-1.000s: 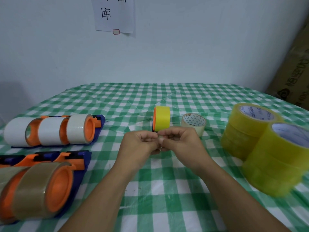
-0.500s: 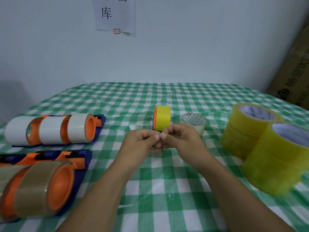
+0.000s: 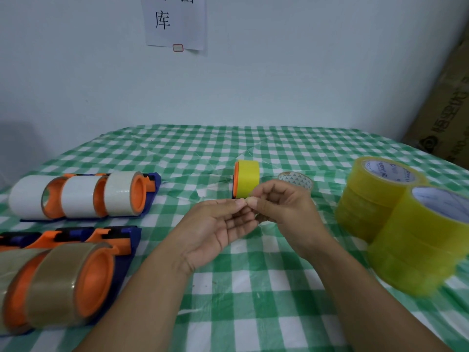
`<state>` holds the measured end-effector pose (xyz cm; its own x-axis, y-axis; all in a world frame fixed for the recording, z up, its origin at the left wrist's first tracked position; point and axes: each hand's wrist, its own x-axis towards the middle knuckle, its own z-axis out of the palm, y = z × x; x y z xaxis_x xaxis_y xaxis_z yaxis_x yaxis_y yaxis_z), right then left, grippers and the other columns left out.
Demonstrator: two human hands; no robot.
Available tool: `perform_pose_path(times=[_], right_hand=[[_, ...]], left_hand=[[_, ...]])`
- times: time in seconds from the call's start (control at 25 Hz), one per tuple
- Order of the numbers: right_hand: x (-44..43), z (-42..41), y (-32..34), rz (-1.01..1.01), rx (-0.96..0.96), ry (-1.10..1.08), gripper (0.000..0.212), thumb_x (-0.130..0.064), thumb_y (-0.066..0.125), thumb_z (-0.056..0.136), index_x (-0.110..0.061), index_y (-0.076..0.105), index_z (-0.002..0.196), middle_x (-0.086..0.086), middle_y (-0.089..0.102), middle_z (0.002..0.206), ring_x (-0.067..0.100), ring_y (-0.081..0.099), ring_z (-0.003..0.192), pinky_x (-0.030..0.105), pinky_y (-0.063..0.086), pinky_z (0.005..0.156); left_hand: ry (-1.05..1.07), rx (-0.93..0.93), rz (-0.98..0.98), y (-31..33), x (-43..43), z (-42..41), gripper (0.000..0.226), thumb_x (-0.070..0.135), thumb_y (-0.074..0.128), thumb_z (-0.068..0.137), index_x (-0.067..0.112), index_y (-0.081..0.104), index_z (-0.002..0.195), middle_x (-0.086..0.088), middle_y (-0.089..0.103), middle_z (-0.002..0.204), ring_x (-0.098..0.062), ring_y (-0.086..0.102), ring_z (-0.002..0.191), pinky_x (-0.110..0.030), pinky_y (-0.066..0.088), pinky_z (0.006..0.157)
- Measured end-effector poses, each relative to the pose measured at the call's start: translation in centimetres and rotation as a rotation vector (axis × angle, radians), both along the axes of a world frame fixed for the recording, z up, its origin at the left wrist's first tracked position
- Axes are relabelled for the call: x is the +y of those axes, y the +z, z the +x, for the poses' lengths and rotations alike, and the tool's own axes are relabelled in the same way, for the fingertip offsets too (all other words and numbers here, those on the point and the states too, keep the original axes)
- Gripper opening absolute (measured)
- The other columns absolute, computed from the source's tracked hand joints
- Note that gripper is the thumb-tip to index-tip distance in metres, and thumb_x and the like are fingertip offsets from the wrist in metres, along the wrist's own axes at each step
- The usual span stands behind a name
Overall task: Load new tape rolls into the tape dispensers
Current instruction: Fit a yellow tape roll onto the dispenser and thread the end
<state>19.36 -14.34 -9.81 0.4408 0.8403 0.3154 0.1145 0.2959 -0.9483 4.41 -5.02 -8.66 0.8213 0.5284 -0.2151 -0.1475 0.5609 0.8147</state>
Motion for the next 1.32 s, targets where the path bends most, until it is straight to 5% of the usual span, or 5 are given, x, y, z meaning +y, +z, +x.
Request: perform_pose_path(times=[0.32,0.72,1.04,1.32], right_hand=[[0.4,-0.5,-0.1,0.073,-0.055,0.037,0.019,-0.01,0.076,0.08,0.0,0.078,0.097,0.019,0.073,0.096,0.028,0.068,0.084,0.028,0.056,0.068],[0.4,-1.0,1.7,-0.032,0.164,0.041,0.019,-0.017,0.076,0.074,-0.003,0.078,0.087,0.015,0.072,0.079,0.018,0.062,0.073,0.028,0.035,0.059],[-2.4,-1.7,4.0,-0.09,0.23,0.054,0.005,-0.007,0.076,0.072,-0.004,0.073,0.075,0.008,0.064,0.064,0.011,0.051,0.053,0.02,0.035,0.042],[-5.8,-2.0,3.7,-0.143,0.224,-0.028,0.011,-0.006,0.077,0.075,0.002,0.07,0.076,0.012,0.065,0.066,0.012,0.05,0.053,0.019,0.037,0.041]], left_hand=[[0.064,-0.018,-0.079,-0.1,0.0,0.3,0.016,0.006,0.075,0.072,-0.001,0.076,0.086,-0.006,0.065,0.07,-0.009,0.064,0.058,-0.021,0.059,0.057],[0.011,-0.019,0.061,1.8,-0.4,0.1,0.015,0.012,0.069,0.083,-0.002,0.072,0.086,-0.006,0.064,0.072,-0.008,0.061,0.058,-0.023,0.058,0.05],[0.031,0.134,0.249,4.3,-2.4,0.0,0.013,0.006,0.065,0.093,-0.002,0.068,0.082,-0.004,0.059,0.061,-0.007,0.053,0.048,-0.02,0.054,0.045],[-0.005,0.153,0.211,3.6,-5.8,0.0,0.016,0.002,0.059,0.097,-0.005,0.067,0.084,-0.008,0.063,0.063,-0.01,0.06,0.048,-0.024,0.057,0.048]])
